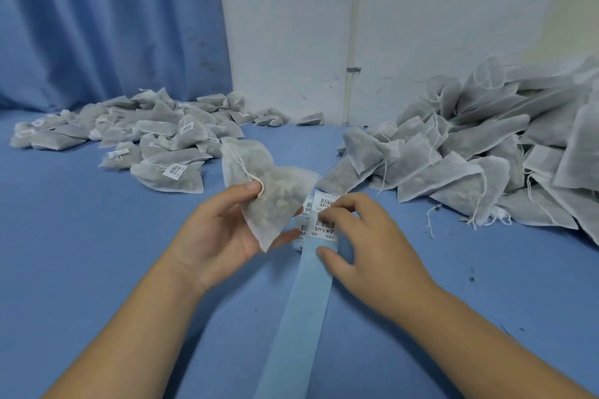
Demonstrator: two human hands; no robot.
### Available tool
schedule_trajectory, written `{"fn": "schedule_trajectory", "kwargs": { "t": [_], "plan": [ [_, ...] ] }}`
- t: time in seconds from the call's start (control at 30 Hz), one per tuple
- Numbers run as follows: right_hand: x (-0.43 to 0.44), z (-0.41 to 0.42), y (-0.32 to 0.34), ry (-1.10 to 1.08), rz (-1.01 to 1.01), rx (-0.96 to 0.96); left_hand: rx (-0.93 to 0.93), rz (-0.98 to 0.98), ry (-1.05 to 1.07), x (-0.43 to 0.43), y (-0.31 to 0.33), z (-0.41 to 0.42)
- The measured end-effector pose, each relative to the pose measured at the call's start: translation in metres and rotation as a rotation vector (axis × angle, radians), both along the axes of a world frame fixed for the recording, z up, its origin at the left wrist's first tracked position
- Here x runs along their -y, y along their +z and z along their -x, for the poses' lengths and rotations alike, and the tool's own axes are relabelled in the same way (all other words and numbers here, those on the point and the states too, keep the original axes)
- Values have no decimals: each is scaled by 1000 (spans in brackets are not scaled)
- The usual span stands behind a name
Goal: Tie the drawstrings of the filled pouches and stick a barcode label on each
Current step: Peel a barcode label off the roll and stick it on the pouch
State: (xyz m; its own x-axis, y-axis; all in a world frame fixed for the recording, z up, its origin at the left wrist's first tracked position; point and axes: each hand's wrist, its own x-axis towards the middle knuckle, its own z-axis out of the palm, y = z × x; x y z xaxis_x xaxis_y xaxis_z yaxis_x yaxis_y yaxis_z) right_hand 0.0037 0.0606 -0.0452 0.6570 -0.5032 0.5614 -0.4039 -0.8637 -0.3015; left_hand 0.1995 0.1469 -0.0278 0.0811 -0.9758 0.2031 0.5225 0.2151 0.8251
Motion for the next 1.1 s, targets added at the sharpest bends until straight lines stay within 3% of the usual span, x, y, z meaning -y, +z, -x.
{"fn": "schedule_trajectory", "kwargs": {
  "t": [0.33, 0.67, 0.87, 1.1],
  "plan": [
    [-2, 2, 0, -11, -61, 73, 23, -61, -10, 0, 3, 11],
    [-12, -6, 3, -116, 62, 88, -41, 33, -10, 0, 6, 23],
    [-19, -7, 5, -65, 105, 135, -51, 31, -30, -2, 8, 28],
    [-24, -6, 10, -75, -200, 183, -57, 27, -25, -2, 8, 30]
  ]
}}
